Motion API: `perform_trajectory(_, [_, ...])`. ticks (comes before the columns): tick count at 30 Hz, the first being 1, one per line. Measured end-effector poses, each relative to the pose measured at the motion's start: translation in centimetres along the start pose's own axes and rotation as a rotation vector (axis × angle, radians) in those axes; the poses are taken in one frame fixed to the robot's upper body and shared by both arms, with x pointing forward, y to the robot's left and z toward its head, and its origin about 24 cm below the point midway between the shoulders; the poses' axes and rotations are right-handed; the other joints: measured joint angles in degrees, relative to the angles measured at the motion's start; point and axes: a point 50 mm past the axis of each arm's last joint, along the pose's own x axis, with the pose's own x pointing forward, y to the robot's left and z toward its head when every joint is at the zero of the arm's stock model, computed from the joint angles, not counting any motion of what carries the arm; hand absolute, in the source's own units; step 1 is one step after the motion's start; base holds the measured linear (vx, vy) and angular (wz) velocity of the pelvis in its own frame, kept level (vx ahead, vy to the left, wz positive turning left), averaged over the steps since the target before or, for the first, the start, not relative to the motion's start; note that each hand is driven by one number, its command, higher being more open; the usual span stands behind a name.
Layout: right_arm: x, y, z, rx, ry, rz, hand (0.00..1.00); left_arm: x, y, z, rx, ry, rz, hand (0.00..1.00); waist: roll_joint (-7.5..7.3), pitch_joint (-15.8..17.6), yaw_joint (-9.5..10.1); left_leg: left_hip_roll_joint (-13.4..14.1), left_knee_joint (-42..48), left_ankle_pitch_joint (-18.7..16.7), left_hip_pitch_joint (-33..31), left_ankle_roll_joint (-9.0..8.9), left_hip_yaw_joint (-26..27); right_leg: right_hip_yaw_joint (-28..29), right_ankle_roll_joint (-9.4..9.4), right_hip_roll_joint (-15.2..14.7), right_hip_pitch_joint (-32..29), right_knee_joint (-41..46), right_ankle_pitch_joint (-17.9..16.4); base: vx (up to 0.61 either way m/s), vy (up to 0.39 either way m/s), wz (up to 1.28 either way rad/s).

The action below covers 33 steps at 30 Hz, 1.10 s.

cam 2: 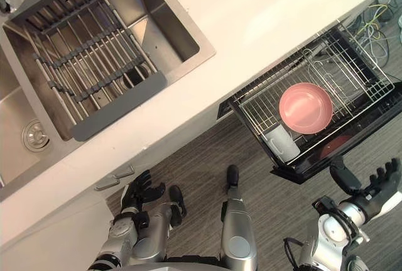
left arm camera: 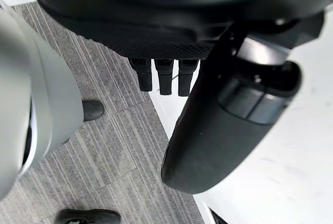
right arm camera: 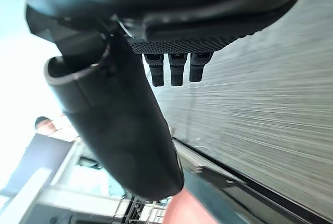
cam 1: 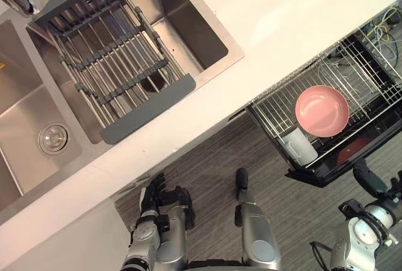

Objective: Walk over to the sink, pick up the cup, carry it to the dishwasher, place the cup inside the dishwasher, then close the dishwasher door

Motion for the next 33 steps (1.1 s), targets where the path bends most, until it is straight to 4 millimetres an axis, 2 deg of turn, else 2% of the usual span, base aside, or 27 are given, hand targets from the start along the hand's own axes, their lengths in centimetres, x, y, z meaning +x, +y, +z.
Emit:
perform_trajectory(4, [0.3,0.3,-0.9,0.096,0.064,0.029,0.90,0.0,-0.3,0.2,-0.014,-0.009,-0.005,0.90,-0.24,-0.1,1.43,0.2,-0.1,0.0,-0.1,-0.08,-0.1,-0.6,-0.13,0.0,-0.2,0.7,-0.5,-0.02,-0.030,0.07])
perform_trajectory(6, [0.7,1.3,-1.5,0.173,0.112,0.069,0.90,0.0,-0.2,0.1,-0.012,-0.004,-0.003,0.90,-0.40,-0.1,1.72,0.1,-0.1,0.1,-0.2,-0.12,-0.2,-0.6,-0.10,0.0,-0.5,1.0,-0.6,-0.01,-0.012,0.03])
perform_trajectory(8, [1.1,3.2,-2.0,0.240,0.161,0.149,0.90,0.1,0.0,0.2,-0.005,-0.008,-0.005,0.90,-0.61,-0.2,2.00,-0.5,-0.9,0.8,-1.1,-0.05,-0.4,-0.7,-0.06,-0.4,-1.7,1.2,-0.6,-0.02,-0.011,0.05])
perform_trajectory(13, [2.9,5.8,-2.6,0.360,0.248,0.191,0.90,0.2,1.0,0.3,0.030,-0.006,-0.011,0.90,-0.64,-0.2,1.86,-1.7,-2.0,2.2,-1.5,0.12,-1.9,-1.5,0.06,-1.0,-2.1,1.1,-0.4,0.00,-0.001,0.11])
perform_trajectory(15, [3.5,6.8,-2.2,0.414,0.260,0.209,0.90,0.2,1.4,0.4,0.042,-0.009,-0.013,0.90,-0.63,-0.2,1.36,-2.0,-2.3,2.5,-2.1,0.25,-2.8,-2.0,0.15,-1.3,-2.1,0.9,-0.2,-0.06,-0.004,0.13])
perform_trajectory(19, [4.4,10.0,-0.2,0.586,0.262,0.239,0.90,0.3,1.8,0.6,0.052,-0.017,-0.011,0.90,-0.58,-0.2,1.24,-2.7,-2.2,3.1,-3.9,0.50,-4.9,-3.1,0.03,-1.6,-2.1,-1.6,1.9,-0.09,-0.006,0.15])
perform_trajectory(23, [4.1,13.7,1.8,0.748,0.283,0.306,0.90,0.3,2.0,0.7,0.058,-0.020,-0.010,0.90,-0.40,-0.2,1.35,-2.9,-1.7,4.1,-5.9,0.55,-6.7,-4.8,-0.39,-1.8,-2.1,-3.3,3.4,-0.10,-0.024,0.22])
perform_trajectory(25, [3.9,15.5,3.1,0.791,0.280,0.356,0.90,0.4,2.0,0.7,0.057,-0.021,-0.012,0.90,0.14,0.1,1.51,-2.9,-1.7,4.5,-6.6,0.46,-7.6,-5.6,-0.63,-1.7,-2.0,-3.9,3.9,-0.10,-0.035,0.21])
perform_trajectory(26, [3.7,16.7,4.4,0.824,0.271,0.408,0.90,0.4,1.8,0.9,0.057,-0.024,-0.018,0.90,0.93,0.3,1.98,-2.9,-1.7,4.9,-7.1,0.34,-8.0,-6.0,-0.84,-1.6,-2.0,-4.5,4.4,-0.08,-0.029,0.16])
perform_trajectory(28, [3.1,17.7,5.5,0.857,0.262,0.474,0.90,0.6,1.5,1.2,0.056,-0.034,-0.027,0.90,2.12,0.6,2.72,-2.7,-2.0,5.4,-7.4,0.15,-8.7,-6.8,-0.97,-1.4,-1.9,-4.7,4.5,-0.05,-0.033,0.16])
perform_trajectory(30, [2.3,18.6,5.9,0.858,0.261,0.538,0.90,0.7,1.3,1.5,0.058,-0.044,-0.034,0.90,3.02,0.6,2.82,-2.7,-2.2,6.0,-7.7,0.05,-9.6,-7.6,-1.02,-1.2,-1.7,-4.9,4.6,-0.03,-0.035,0.22])
perform_trajectory(33, [0.3,20.3,5.6,0.839,0.295,0.678,0.90,0.8,1.0,1.9,0.067,-0.063,-0.051,0.90,3.33,0.6,3.11,-2.7,-3.4,6.9,-7.3,-0.33,-10.7,-8.7,-1.16,-1.0,-0.8,-5.6,4.7,0.00,-0.020,0.19])
